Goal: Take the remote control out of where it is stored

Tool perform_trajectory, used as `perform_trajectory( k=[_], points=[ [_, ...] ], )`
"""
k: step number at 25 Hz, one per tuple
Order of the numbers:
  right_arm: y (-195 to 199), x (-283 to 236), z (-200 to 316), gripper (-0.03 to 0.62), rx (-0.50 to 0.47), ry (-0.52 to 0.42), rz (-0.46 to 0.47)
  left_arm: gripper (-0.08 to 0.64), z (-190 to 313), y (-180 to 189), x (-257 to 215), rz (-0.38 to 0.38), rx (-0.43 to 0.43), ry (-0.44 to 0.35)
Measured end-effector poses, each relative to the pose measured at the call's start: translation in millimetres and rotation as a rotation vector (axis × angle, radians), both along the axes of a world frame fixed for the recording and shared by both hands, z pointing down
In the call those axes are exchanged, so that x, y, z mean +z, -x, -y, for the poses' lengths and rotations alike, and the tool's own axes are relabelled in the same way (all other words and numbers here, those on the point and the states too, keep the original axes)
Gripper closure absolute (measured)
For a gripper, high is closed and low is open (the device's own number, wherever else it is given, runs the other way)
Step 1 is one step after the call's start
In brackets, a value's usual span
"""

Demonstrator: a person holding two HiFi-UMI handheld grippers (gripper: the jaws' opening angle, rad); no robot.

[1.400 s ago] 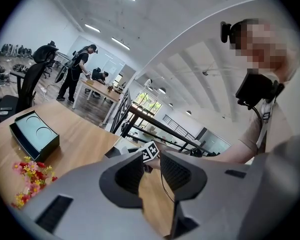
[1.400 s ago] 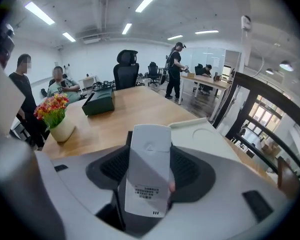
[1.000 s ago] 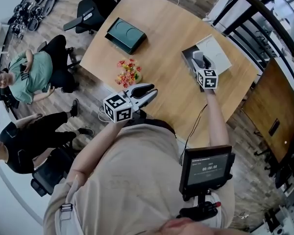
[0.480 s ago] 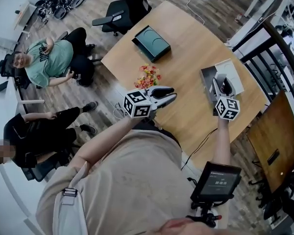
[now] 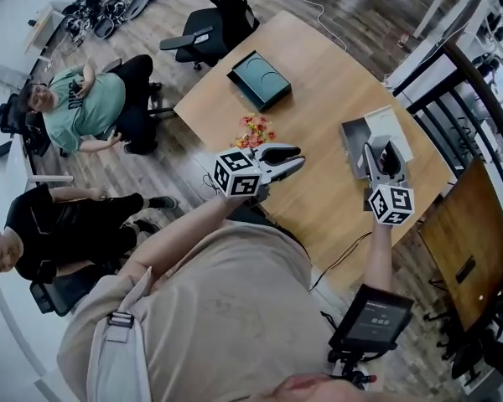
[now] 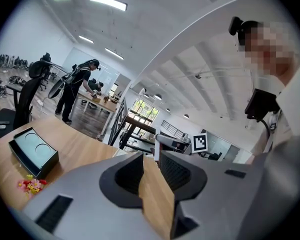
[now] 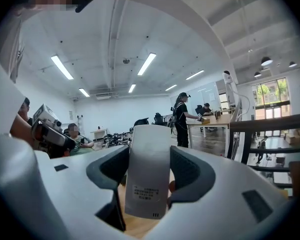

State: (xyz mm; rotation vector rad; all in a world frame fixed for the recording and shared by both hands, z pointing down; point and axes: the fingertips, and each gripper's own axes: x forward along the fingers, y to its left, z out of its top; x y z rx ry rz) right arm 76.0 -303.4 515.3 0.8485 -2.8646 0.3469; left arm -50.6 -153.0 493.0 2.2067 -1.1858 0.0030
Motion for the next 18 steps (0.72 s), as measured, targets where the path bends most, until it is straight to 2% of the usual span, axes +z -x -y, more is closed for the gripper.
perform_trajectory(
  k=[10,18],
  points=[
    [-10,-56,-48,0.328,0.01,-0.057,0.046,0.469,4,13,-23,-0.023,0.004,-0.045],
    [-24,-88,-85,0.328,0.072,-0.104,0.022,0.469,0,7,-30,-0.079,0.085,-0.077]
  ],
)
